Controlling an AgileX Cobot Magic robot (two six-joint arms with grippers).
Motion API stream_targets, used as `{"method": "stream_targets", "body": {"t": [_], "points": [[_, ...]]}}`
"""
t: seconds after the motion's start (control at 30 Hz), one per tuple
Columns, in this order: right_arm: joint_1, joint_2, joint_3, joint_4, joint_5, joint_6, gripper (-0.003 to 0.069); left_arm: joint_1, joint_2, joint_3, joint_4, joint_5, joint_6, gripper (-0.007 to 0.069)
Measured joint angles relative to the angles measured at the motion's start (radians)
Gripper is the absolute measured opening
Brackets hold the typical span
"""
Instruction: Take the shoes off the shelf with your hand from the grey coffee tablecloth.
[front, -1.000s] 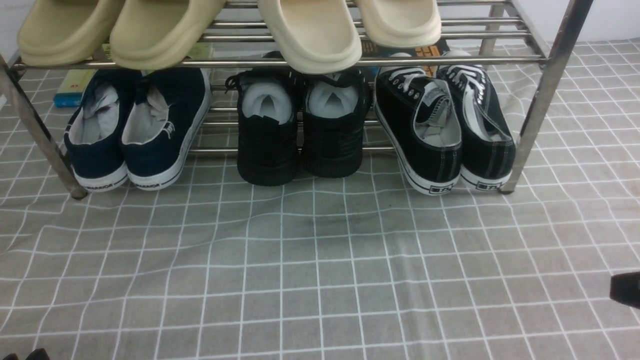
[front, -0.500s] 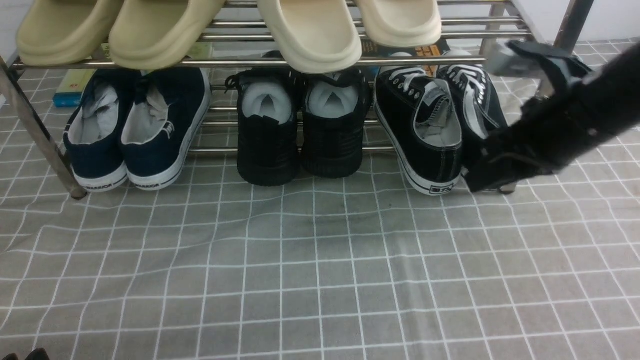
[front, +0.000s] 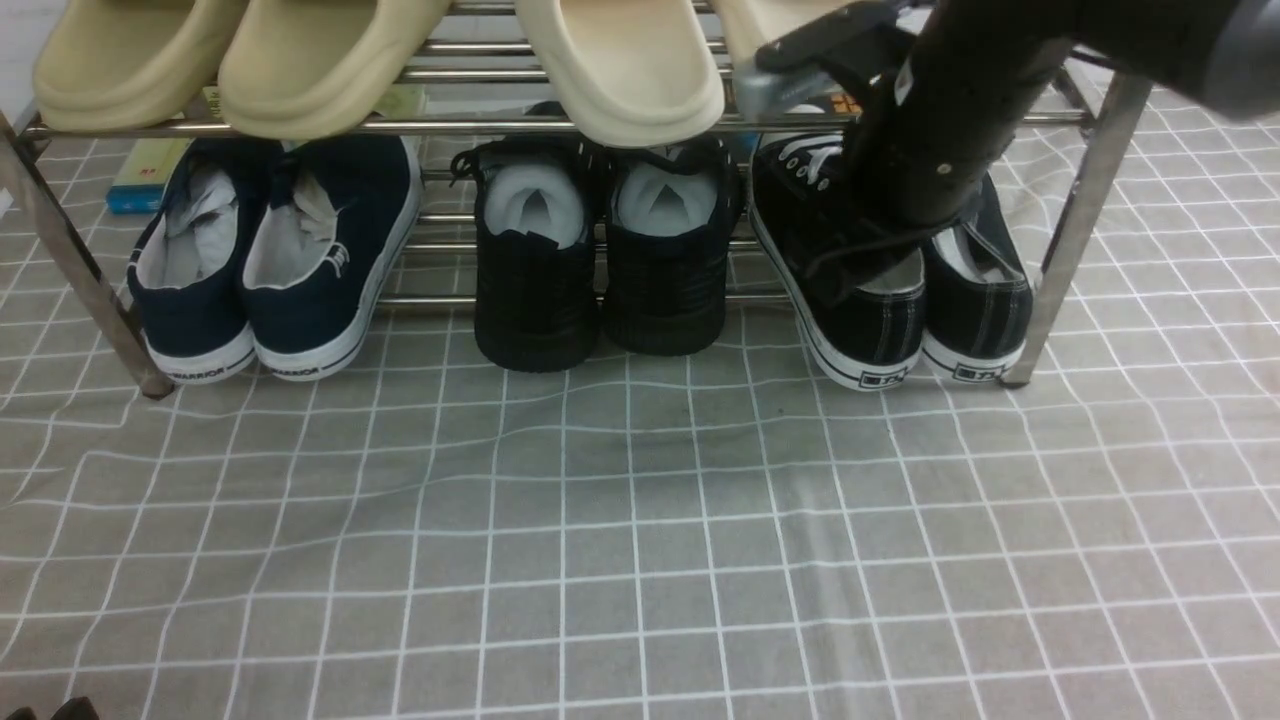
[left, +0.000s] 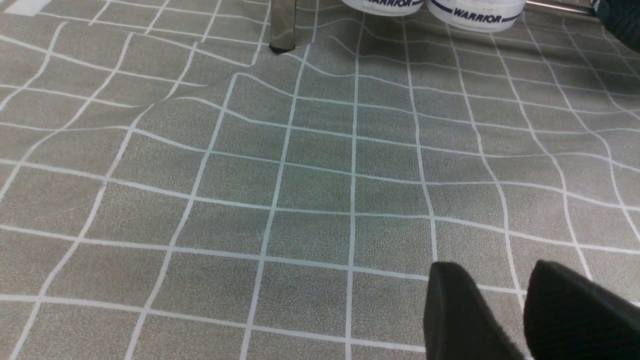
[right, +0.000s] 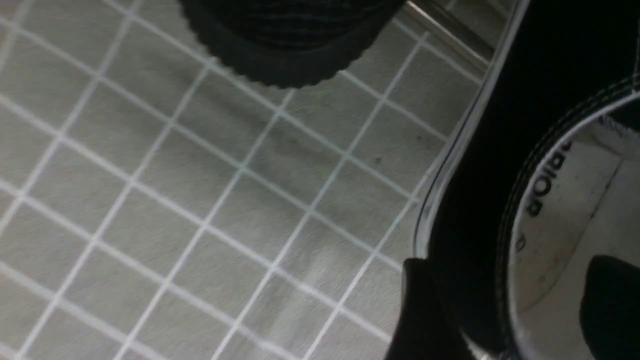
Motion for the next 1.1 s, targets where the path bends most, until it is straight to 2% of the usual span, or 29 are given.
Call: {"method": "stream_targets", "body": {"t": [0.23,0.3,0.4,0.47,0.5,0.53,0.57,0.83,1.1], "points": [[0.000,0.074,0.000,-0.055,-0.059,0.003,0.0416,0.000,0.000,0.000,0.000,0.000,0.000,0.0239],[0.000,0.093,-0.001,-0.055,-0.064,0.003,0.0391,0.000,0.000,0.000,0.000,0.000,0.000,0.0239],[0.001,0.107,-0.001,-0.043,-0.059,0.004,0.0283,0.000,0.000,0.000,0.000,0.000,0.000,0.0239],[0.002,0.107,-0.001,-0.025,-0.055,0.006,0.0162,0.000,0.000,0.000,0.000,0.000,0.000,0.0239],[0.002,0.107,-0.002,-0.023,-0.053,0.006,0.0149,0.000,0.000,0.000,0.000,0.000,0.000,0.0239],[0.002,0.103,-0.002,-0.015,-0.047,0.010,0.0048,0.000,0.000,0.000,0.000,0.000,0.000,0.0239],[0.002,0.102,-0.002,-0.013,-0.044,0.013,0.0022,0.000,0.000,0.000,0.000,0.000,0.000,0.0239],[0.002,0.038,-0.001,0.006,0.050,0.026,0.0007,0.000,-0.001,0.000,0.000,0.000,0.000,0.0239],[0.002,-0.055,-0.001,0.105,0.133,0.030,0.0007,0.000,-0.001,0.000,0.000,0.000,0.000,0.0239]]}}
